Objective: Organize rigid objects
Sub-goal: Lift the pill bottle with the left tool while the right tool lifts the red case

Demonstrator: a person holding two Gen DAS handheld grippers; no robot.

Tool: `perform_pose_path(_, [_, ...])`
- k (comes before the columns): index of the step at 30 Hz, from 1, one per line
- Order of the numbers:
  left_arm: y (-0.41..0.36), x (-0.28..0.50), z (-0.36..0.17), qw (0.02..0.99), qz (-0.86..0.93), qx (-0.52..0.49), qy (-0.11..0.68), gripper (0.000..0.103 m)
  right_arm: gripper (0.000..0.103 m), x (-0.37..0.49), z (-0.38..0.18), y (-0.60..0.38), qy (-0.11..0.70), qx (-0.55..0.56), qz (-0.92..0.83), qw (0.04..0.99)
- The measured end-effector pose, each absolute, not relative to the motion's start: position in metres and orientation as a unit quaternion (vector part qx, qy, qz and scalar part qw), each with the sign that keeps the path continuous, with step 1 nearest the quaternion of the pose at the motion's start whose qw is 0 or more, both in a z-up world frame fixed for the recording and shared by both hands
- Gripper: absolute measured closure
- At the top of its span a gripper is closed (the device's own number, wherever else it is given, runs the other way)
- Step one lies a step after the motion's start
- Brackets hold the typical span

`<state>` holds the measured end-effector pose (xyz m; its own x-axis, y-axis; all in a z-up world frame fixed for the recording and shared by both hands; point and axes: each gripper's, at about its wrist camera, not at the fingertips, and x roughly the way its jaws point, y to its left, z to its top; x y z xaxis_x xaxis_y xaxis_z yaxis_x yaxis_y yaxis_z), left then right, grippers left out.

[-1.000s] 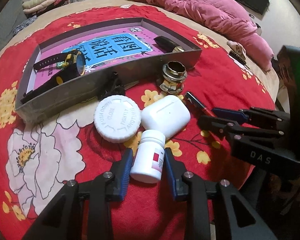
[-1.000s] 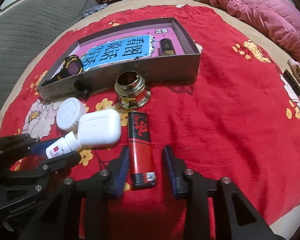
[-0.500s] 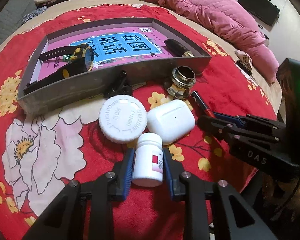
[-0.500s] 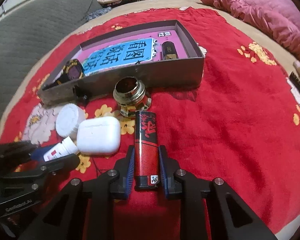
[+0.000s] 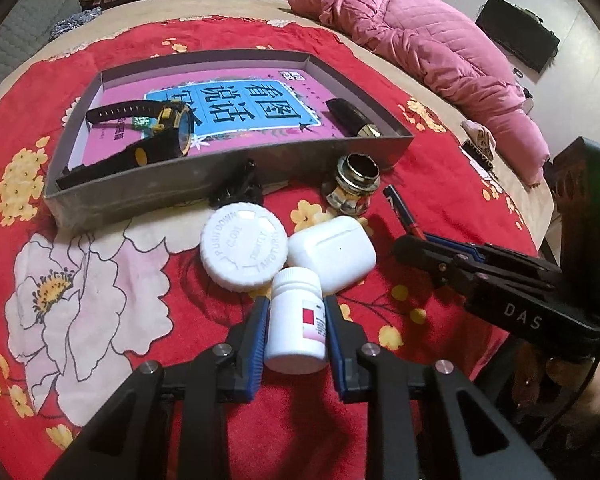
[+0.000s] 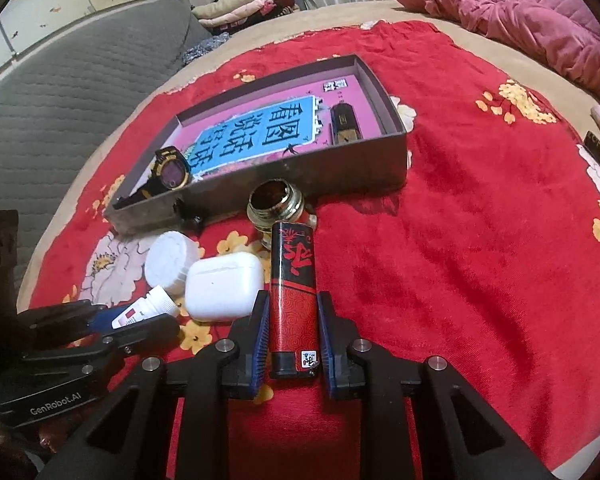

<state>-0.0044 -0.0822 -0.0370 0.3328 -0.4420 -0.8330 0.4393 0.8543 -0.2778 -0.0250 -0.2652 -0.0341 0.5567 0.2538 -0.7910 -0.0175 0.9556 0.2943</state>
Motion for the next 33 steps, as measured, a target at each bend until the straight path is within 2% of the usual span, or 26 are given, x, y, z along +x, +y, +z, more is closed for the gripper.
perform_pose_path(15, [-0.081,-0.008,-0.006,0.838,-0.256,0.004,0.481,0.076,0.080,-0.031,-0.012,-0.255,0.436,0.092,0.084,0.892])
perform_pose_path(33, [-0.067,0.005,0.001,0.854,-0.233,-0.030,0.465,0.076,0.080,-0.028,-0.001,-0.254,0.418,0.085,0.082,0.901])
